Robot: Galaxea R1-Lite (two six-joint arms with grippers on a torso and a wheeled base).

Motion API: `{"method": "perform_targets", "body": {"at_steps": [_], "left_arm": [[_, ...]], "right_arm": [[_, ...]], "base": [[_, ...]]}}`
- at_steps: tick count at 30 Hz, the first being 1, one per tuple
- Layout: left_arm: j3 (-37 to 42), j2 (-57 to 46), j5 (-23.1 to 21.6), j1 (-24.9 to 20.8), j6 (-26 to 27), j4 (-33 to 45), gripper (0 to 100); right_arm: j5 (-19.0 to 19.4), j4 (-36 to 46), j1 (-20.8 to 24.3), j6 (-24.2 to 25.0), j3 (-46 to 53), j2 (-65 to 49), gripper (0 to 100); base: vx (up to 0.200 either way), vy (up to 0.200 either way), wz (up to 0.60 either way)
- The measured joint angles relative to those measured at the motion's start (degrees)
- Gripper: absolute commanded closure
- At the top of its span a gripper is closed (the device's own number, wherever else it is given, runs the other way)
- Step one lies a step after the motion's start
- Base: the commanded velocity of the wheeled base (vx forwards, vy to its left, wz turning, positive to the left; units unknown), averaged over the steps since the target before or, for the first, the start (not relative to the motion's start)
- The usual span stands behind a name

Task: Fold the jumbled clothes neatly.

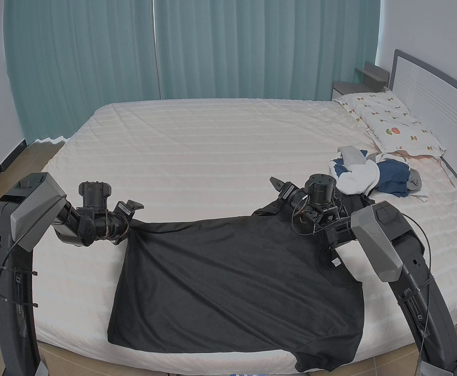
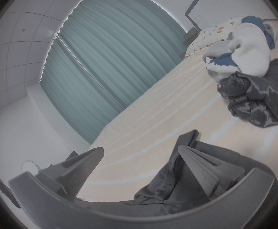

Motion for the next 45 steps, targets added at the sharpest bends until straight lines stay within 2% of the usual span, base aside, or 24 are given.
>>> {"method": "perform_targets", "body": {"at_steps": [10, 25, 27, 32, 35, 38, 45], "left_arm": [[-0.1, 0.0, 0.0, 0.0, 0.0, 0.0, 0], [0.2, -0.1, -0.5, 0.0, -0.2, 0.1, 0], [0.3, -0.1, -0.5, 0.0, -0.2, 0.1, 0], [0.3, -0.2, -0.8, 0.1, -0.2, 0.1, 0], [0.3, -0.2, -1.0, 0.1, -0.1, 0.2, 0], [0.3, -0.2, -1.1, 0.1, 0.0, 0.3, 0], [0.3, -0.2, -1.1, 0.0, 0.3, 0.3, 0]], "right_arm": [[-2.7, -0.3, -0.4, 0.0, 2.3, -0.1, 0], [-2.4, -4.0, -2.7, -1.0, 26.4, -11.1, 0], [-1.7, -4.4, -3.5, -1.3, 29.1, -12.7, 0], [4.0, -4.8, -5.9, -4.7, 35.2, -15.7, 0], [6.3, -4.8, -6.9, -7.6, 36.9, -16.1, 0], [8.1, -4.6, -7.4, -8.1, 36.9, -15.7, 0], [9.1, -4.0, -7.5, -8.3, 33.0, -13.5, 0]], "base": [[0.000, 0.000, 0.00], [0.000, 0.000, 0.00], [0.000, 0.000, 0.00], [0.000, 0.000, 0.00], [0.000, 0.000, 0.00], [0.000, 0.000, 0.00], [0.000, 0.000, 0.00]]}}
